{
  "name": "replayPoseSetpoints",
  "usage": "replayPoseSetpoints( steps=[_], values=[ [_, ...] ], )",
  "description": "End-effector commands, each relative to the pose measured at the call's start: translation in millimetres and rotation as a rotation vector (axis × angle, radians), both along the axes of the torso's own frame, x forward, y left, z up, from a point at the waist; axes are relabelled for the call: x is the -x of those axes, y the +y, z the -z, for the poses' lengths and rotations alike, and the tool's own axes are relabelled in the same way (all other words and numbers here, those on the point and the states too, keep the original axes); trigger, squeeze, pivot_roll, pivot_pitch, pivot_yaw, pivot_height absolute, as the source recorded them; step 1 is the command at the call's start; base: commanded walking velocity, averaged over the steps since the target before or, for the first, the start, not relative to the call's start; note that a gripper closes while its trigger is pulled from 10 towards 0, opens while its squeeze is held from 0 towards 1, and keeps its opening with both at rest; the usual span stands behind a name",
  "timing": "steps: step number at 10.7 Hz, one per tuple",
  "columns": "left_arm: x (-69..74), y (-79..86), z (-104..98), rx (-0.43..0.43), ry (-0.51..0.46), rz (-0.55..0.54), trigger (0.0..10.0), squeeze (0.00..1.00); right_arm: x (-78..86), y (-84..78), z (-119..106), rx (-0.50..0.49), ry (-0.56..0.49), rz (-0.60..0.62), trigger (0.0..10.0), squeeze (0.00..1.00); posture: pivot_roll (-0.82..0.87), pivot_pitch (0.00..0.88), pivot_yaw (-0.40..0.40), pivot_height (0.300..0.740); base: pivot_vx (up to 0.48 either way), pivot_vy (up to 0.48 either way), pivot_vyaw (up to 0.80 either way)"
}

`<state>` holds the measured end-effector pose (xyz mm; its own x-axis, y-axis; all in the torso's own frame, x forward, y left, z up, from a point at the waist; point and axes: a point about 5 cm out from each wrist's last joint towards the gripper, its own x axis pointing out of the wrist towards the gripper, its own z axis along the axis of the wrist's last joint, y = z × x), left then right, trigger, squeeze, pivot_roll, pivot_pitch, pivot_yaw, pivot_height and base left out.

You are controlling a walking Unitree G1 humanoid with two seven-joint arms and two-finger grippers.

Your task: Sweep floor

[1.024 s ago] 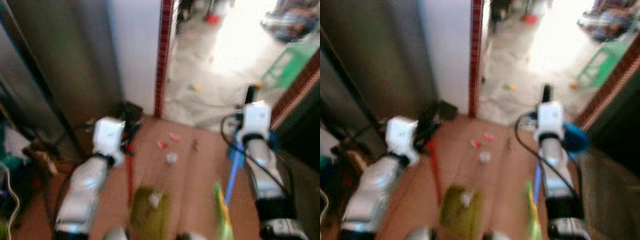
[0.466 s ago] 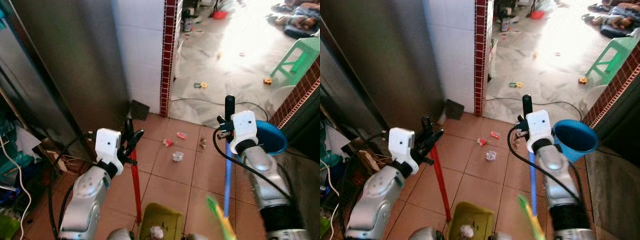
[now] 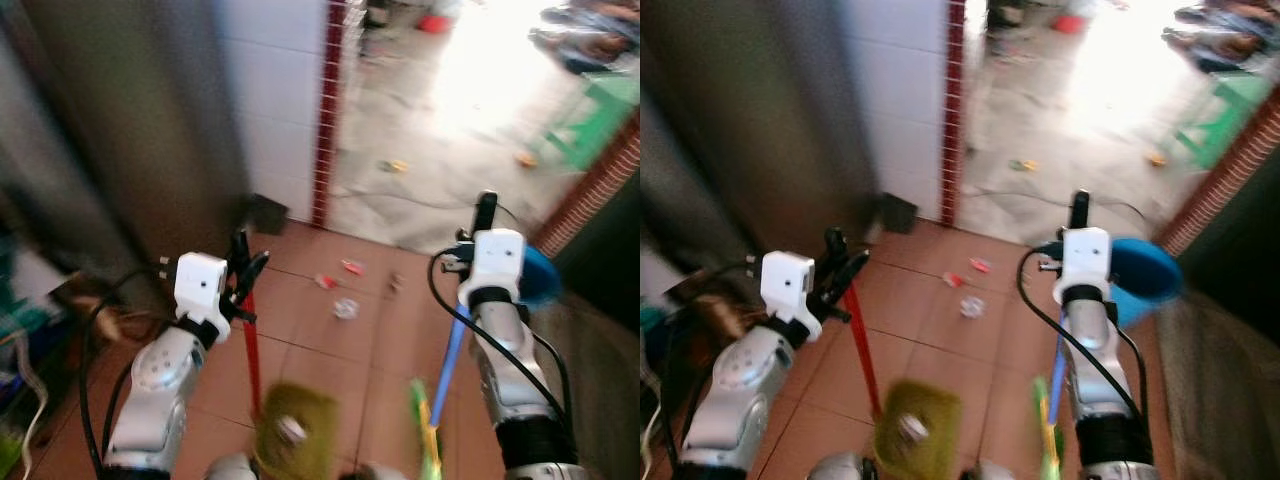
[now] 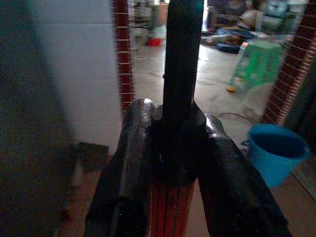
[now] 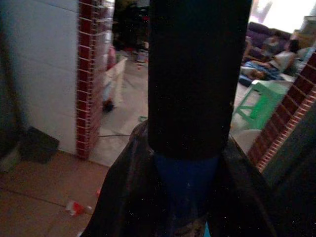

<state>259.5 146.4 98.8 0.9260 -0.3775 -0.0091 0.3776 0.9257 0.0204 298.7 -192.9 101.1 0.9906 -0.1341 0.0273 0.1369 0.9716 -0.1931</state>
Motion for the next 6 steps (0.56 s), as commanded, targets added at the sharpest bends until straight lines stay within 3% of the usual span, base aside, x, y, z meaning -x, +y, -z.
replayPoseSetpoints(
  steps=[1,2,3,6],
  values=[
    [-4.6,-3.4,-8.3,0.018,-0.030,0.010,10.0,0.00,-1.6,3.4,-2.7,0.010,-0.021,-0.015,10.0,0.00,-0.01,0.000,-0.022,0.740,0.000,0.000,-0.80],
    [-2.1,-1.7,0.3,0.029,0.002,-0.011,10.0,0.00,-0.6,4.3,-0.9,0.010,-0.039,-0.008,10.0,0.00,-0.03,0.000,0.029,0.740,0.000,0.000,-0.80],
    [-2.0,-6.1,-0.6,0.002,-0.017,-0.016,10.0,0.00,0.4,-2.5,2.0,-0.006,-0.041,0.032,10.0,0.00,-0.01,0.000,0.032,0.740,0.000,0.000,-0.80],
    [-12.3,-2.3,-14.9,0.072,-0.050,-0.105,10.0,0.00,-5.2,0.1,-3.8,0.013,-0.059,0.007,10.0,0.00,0.01,0.000,0.007,0.740,0.000,0.000,-0.80]
  ],
)
